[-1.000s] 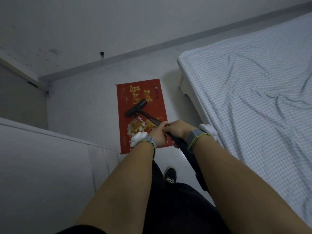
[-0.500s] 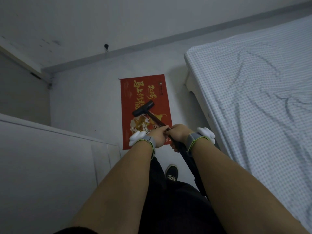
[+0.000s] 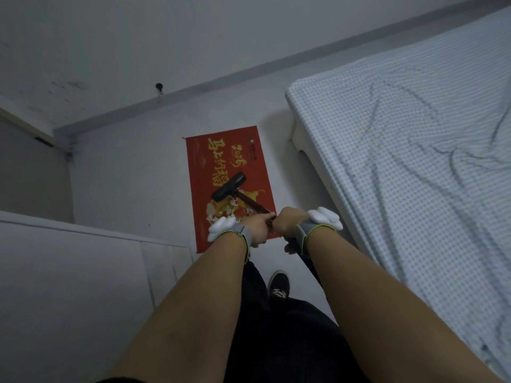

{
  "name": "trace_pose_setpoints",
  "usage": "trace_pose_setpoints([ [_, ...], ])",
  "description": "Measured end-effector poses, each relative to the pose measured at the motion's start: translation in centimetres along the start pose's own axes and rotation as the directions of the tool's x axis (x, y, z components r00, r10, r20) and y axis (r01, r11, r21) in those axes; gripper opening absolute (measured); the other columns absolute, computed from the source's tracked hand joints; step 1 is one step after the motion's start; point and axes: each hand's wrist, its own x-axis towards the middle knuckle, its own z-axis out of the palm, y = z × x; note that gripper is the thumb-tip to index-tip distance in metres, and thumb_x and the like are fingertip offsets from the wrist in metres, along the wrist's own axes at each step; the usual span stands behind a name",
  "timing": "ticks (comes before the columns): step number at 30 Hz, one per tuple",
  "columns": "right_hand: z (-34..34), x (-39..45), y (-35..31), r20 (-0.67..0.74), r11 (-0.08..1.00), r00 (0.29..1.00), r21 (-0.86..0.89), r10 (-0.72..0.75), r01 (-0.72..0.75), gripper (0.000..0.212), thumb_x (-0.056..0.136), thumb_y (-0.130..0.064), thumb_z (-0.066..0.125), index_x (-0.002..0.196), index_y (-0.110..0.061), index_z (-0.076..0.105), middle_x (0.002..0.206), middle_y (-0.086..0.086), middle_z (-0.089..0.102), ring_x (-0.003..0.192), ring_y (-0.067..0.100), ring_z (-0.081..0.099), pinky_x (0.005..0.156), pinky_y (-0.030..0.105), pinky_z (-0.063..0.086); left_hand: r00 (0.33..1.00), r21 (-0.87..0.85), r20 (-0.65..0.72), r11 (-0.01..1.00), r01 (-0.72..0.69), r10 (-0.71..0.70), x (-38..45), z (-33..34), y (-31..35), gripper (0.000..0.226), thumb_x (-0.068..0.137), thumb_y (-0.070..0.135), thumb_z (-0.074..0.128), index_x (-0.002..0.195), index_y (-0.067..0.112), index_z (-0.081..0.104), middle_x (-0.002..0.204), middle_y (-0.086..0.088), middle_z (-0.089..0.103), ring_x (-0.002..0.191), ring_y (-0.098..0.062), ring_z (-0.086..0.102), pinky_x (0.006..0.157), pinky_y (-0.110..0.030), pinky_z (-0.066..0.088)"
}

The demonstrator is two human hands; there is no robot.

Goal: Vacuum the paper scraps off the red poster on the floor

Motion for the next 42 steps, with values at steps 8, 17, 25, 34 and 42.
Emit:
trace_pose_setpoints([
  [8, -1.4, 0.5, 2.5, -0.033, 0.996, 0.996, 0.02, 0.086, -0.085, 0.015, 0.101, -0.011, 0.048, 0.104, 0.003, 0.055, 0.082, 0.02, 0.062, 0.06, 0.029, 0.061, 0.057, 0.033, 0.055, 0.997, -0.153, 0.047, 0.987, -0.048, 0.056, -0.9, 0.3, 2.5, 0.053, 0.103, 0.001, 0.032, 0.151, 0.022, 0.035, 0.133, -0.011, 0.059, 0.098, -0.025, 0.06, 0.069, -0.031, 0.051],
  [17, -3.3, 0.7, 4.5, -0.063, 0.983, 0.991, 0.143, 0.122, -0.112, 0.023, 0.098, -0.014, 0.053, 0.082, 0.0, 0.06, 0.067, 0.019, 0.057, 0.048, 0.025, 0.053, 0.053, 0.03, 0.048, 0.996, -0.281, -0.026, 0.955, -0.093, 0.089, -0.7, 0.7, 3.5, 0.044, 0.103, 0.012, 0.034, 0.14, 0.025, 0.052, 0.117, -0.006, 0.069, 0.081, -0.015, 0.06, 0.056, -0.017, 0.05],
  [25, -5.6, 0.0, 1.9, -0.056, 0.984, 0.998, 0.175, 0.018, -0.008, 0.034, 0.096, -0.028, 0.068, 0.099, 0.005, 0.066, 0.066, 0.017, 0.058, 0.048, 0.022, 0.054, 0.048, 0.028, 0.048, 0.974, -0.305, -0.207, 0.94, -0.151, 0.09, -1.1, 1.1, 3.0, 0.07, 0.101, 0.014, 0.038, 0.152, 0.048, 0.005, 0.082, -0.006, 0.059, 0.056, -0.012, 0.05, 0.033, -0.011, 0.035],
  [34, -0.9, 2.7, -3.9, -0.076, 0.99, 0.989, -0.075, -0.129, 0.123, 0.034, 0.093, -0.029, 0.065, 0.1, 0.003, 0.072, 0.09, 0.022, 0.075, 0.079, 0.035, 0.075, 0.078, 0.049, 0.063, 0.964, -0.204, -0.264, 0.975, -0.088, 0.032, 0.6, -1.7, -2.2, 0.077, 0.101, 0.01, 0.04, 0.154, 0.033, -0.011, 0.128, -0.009, 0.058, 0.089, -0.028, 0.059, 0.08, -0.033, 0.05],
  [42, 1.4, 4.6, -4.3, -0.035, 0.995, 0.999, -0.1, -0.017, 0.014, 0.029, 0.096, -0.026, 0.063, 0.103, 0.002, 0.067, 0.085, 0.017, 0.074, 0.07, 0.031, 0.073, 0.064, 0.04, 0.064, 0.981, -0.15, -0.195, 0.987, -0.05, 0.02, 1.2, -1.9, -4.7, 0.061, 0.105, 0.009, 0.033, 0.158, 0.023, 0.007, 0.148, -0.014, 0.046, 0.106, -0.034, 0.06, 0.07, -0.03, 0.044],
])
